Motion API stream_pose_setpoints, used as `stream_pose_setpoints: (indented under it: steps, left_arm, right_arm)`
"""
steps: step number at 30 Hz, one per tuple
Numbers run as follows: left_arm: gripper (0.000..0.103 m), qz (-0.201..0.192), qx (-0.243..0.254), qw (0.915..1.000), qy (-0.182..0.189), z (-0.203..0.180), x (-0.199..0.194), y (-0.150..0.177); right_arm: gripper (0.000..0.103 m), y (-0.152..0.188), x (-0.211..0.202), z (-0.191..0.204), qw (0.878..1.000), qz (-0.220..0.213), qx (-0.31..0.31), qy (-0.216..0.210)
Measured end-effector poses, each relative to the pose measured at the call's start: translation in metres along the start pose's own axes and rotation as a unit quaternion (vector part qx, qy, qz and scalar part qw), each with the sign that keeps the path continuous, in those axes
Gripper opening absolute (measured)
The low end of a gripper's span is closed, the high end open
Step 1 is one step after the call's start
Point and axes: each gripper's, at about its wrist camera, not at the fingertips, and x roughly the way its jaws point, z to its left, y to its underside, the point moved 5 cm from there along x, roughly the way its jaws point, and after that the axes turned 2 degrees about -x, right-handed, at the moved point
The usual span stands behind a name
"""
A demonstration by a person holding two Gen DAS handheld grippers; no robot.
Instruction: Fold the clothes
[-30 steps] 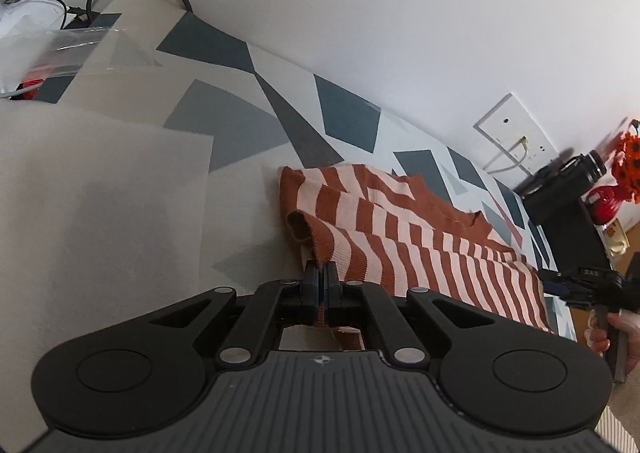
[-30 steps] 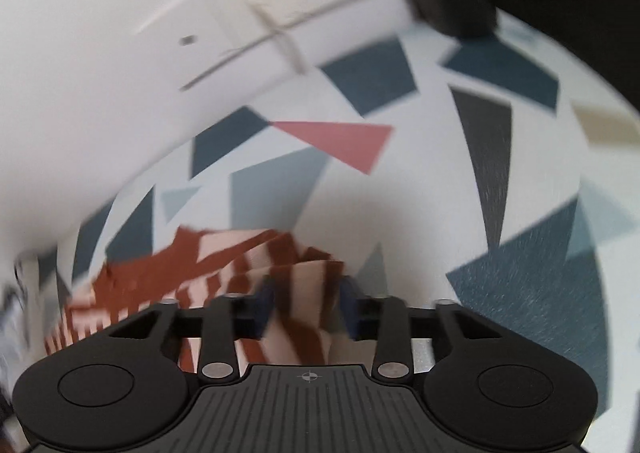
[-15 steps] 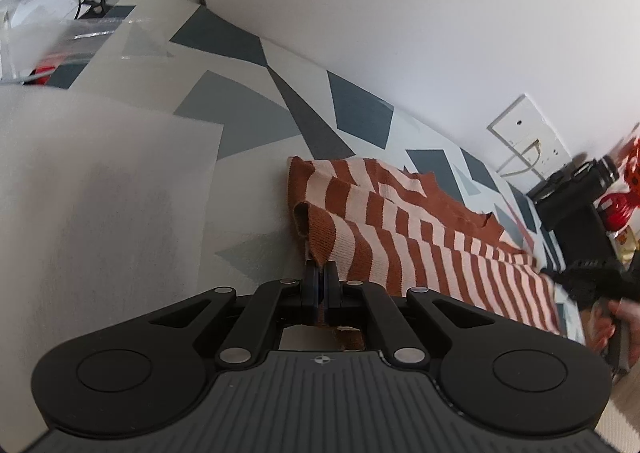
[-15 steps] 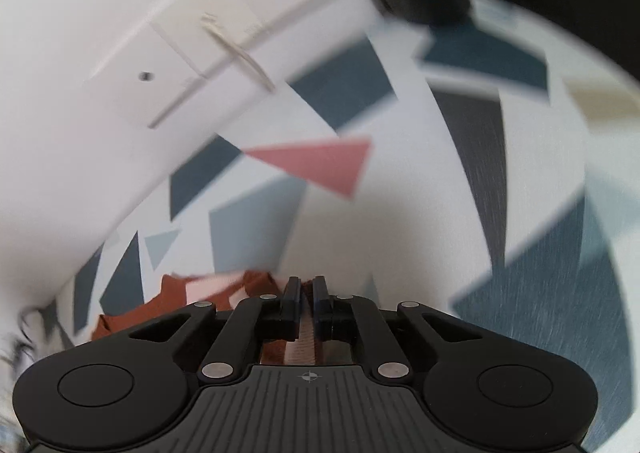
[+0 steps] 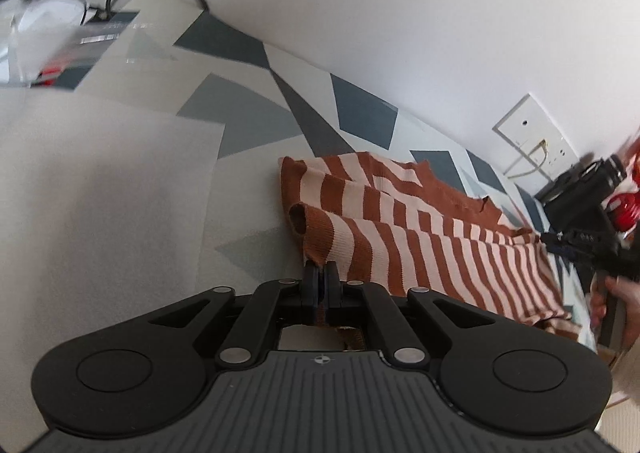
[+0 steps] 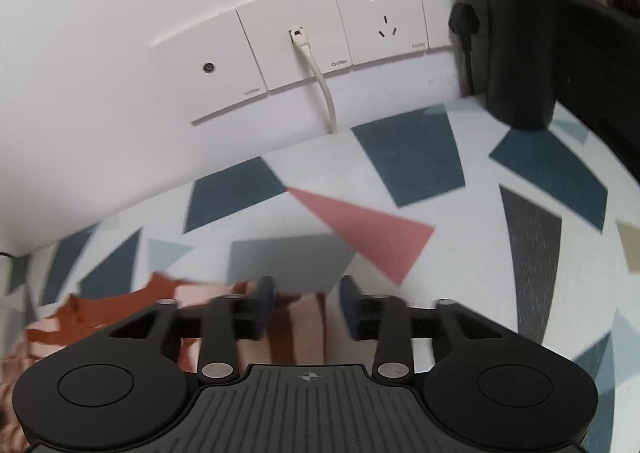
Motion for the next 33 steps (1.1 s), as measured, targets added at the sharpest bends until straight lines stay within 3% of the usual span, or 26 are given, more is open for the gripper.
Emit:
stream_pose_setpoints:
  steps: [4,6,8,10,12,14,18,20,22,25,29,33]
  left_arm:
    - [0.022,0.004,-0.035,0.9992,0.019,0.006,0.002,0.001]
    - [0.022,0.003,-0.04,0.999,0.021,0.006,0.004,0.001]
    - [0.022,0.001,-0.049,0.9985,0.025,0.006,0.006,0.0]
    - [0.022,-0.002,-0.054,0.9981,0.029,0.004,0.008,-0.001]
    - [0.022,-0.004,-0.054,0.9983,0.022,0.002,0.008,-0.003]
    - [0.022,-0.003,-0.056,0.9983,0.017,0.001,0.009,-0.005]
    - [0.031,-0.014,-0.056,0.9983,0.008,0.001,0.009,-0.009]
    - [0.015,-0.031,-0.046,0.9984,-0.001,0.0,0.007,-0.011]
    - [0.006,-0.048,-0.024,0.9985,-0.004,-0.008,0.003,-0.014]
    - [0.005,-0.056,0.003,0.9984,0.0,-0.019,0.002,-0.016]
    - [0.005,-0.036,-0.008,0.9993,-0.006,-0.018,0.012,-0.019]
    - [0.009,-0.03,-0.01,0.9995,-0.004,-0.018,0.015,-0.019]
  right_arm:
    - [0.05,0.02,-0.015,-0.002,0.999,0.04,0.004,-0.025]
    - [0.049,0.033,-0.015,-0.002,0.997,0.072,0.007,-0.039]
    - [0.041,0.04,-0.015,0.001,0.996,0.075,-0.006,-0.039]
    - [0.016,0.043,-0.015,0.004,0.997,0.071,-0.017,-0.036]
    - [0.015,0.042,-0.016,0.008,0.997,0.06,-0.024,-0.03]
    - [0.016,0.039,-0.016,0.012,0.998,0.054,-0.031,-0.022]
    - [0.033,0.032,-0.02,0.016,0.998,0.036,-0.052,0.008]
    - [0.035,0.028,-0.024,0.021,0.997,0.024,-0.07,0.021]
    - [0.038,0.025,-0.026,0.033,0.994,0.015,-0.105,0.019]
    - [0.041,0.03,-0.019,0.049,0.988,0.03,-0.153,0.006]
    - [0.038,0.038,0.001,0.053,0.985,0.051,-0.161,0.024]
    - [0.038,0.036,-0.007,0.062,0.981,0.017,-0.188,0.052]
